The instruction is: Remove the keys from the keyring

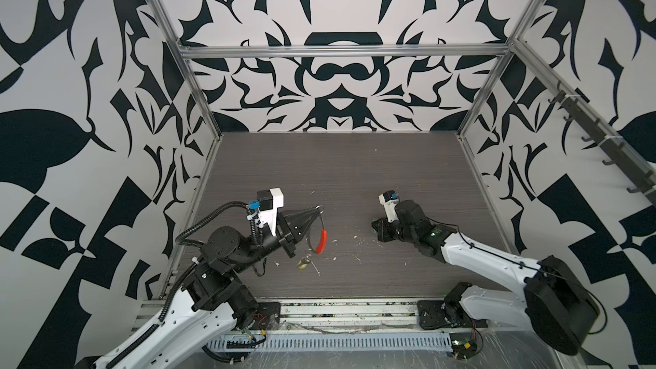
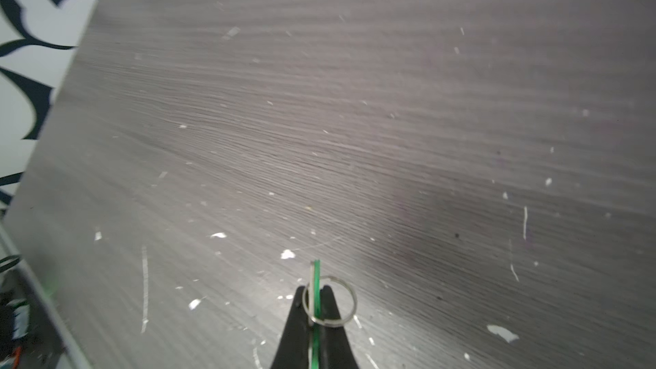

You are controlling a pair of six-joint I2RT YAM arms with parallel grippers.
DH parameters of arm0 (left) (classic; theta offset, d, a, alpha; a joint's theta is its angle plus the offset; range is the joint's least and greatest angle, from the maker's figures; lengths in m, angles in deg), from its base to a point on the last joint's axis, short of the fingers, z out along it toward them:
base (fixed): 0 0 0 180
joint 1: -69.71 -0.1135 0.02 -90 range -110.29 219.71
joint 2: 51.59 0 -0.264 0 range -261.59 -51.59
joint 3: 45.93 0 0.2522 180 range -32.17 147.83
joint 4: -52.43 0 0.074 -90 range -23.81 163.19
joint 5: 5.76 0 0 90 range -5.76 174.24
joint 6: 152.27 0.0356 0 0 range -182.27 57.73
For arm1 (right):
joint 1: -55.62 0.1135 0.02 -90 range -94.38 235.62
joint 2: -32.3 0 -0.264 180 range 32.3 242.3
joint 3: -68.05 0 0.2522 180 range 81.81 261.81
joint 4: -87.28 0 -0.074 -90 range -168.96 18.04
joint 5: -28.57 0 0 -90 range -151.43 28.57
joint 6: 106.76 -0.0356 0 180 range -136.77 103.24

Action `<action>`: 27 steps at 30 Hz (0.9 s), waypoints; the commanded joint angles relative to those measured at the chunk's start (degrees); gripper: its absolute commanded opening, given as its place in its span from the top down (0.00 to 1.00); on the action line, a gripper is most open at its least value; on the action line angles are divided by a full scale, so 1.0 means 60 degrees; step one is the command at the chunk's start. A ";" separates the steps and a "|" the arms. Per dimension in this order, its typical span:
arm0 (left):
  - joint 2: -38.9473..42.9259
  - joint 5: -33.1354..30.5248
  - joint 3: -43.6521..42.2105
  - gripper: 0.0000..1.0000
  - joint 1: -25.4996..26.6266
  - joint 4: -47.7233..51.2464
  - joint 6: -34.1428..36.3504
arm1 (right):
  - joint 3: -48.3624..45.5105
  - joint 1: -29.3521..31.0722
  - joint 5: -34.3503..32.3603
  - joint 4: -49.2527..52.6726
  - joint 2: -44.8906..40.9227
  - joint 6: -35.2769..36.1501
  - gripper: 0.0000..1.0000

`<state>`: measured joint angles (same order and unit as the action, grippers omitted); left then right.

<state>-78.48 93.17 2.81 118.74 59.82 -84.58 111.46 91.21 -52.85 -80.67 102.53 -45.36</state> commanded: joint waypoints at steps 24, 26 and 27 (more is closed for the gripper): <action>0.0206 -0.0480 -0.0235 1.00 0.0001 -0.0534 -0.0296 | 0.0156 -0.0437 -0.0285 -0.0439 0.1481 -0.0828 0.35; 0.0234 -0.0598 -0.0249 1.00 0.0001 -0.0506 -0.0331 | 0.0191 -0.0438 -0.0251 -0.0253 0.0751 -0.0723 0.34; 0.0234 -0.0706 -0.0239 1.00 0.0001 -0.0466 -0.0389 | 0.0242 -0.0431 -0.0253 -0.0064 0.0303 -0.0589 0.33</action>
<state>-77.89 90.64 1.65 118.74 58.42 -85.91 112.39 88.81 -54.21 -82.94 110.14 -50.20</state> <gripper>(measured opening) 0.041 0.663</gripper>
